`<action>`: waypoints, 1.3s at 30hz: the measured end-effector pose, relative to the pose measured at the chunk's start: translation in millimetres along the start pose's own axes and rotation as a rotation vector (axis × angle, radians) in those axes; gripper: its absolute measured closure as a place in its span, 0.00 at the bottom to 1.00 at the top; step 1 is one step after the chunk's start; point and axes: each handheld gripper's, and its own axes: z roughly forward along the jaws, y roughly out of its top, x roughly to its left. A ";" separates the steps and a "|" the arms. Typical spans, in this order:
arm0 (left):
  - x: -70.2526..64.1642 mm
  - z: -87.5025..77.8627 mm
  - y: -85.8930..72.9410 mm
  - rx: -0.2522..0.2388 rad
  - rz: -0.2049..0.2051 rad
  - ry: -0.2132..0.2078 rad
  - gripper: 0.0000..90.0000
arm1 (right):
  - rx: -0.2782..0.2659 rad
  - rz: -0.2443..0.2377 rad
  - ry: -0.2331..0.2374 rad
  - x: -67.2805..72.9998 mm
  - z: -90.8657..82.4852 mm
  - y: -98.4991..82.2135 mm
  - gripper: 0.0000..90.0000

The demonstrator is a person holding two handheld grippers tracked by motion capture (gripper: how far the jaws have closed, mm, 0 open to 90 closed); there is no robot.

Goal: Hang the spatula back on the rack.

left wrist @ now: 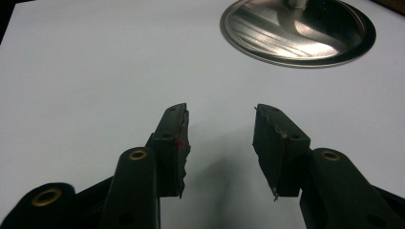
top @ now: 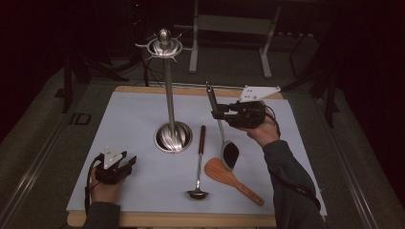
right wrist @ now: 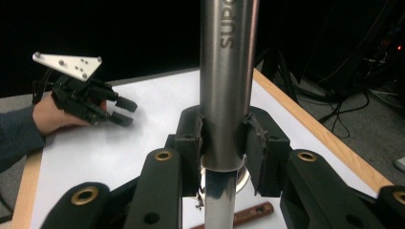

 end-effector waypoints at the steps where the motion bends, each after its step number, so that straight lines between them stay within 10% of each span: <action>1: -0.1 0.1 0.0 -0.001 -0.001 0.000 0.63 | 0.000 0.000 -0.006 0.7 0.4 1.4 0.77; 39: 0.2 0.0 0.0 -0.002 -0.003 -0.003 0.63 | -0.090 -0.029 0.059 16.8 29.1 54.3 0.77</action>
